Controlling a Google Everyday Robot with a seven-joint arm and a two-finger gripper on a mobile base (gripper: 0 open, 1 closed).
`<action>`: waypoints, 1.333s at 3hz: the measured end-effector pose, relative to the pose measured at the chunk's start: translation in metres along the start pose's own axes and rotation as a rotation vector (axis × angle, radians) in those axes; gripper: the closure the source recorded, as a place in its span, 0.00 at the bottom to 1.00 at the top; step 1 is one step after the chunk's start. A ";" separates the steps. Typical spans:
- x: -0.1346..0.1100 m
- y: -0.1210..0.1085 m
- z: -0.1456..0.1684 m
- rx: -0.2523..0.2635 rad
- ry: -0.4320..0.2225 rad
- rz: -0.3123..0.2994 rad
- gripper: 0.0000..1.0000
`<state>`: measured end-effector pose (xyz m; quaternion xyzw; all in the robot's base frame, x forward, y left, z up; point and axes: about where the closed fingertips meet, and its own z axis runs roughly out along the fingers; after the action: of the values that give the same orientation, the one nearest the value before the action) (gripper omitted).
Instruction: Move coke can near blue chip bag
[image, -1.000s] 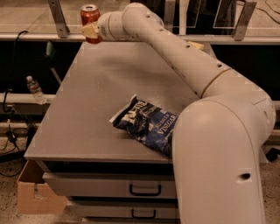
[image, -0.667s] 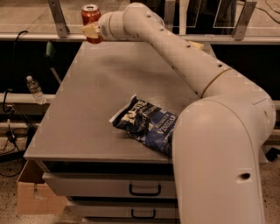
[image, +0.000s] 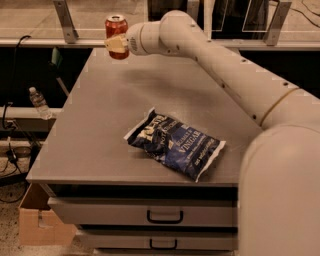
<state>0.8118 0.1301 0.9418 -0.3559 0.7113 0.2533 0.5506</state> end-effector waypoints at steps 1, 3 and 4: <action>0.009 0.008 -0.050 0.018 -0.010 0.032 1.00; 0.039 0.019 -0.152 0.060 0.011 0.079 1.00; 0.063 0.025 -0.192 0.076 0.058 0.092 1.00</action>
Offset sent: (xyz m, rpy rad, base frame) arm -0.1262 -0.1267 0.0051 0.0503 0.0518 -0.0752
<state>0.6673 -0.0132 0.9308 -0.3089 0.7518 0.2407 0.5305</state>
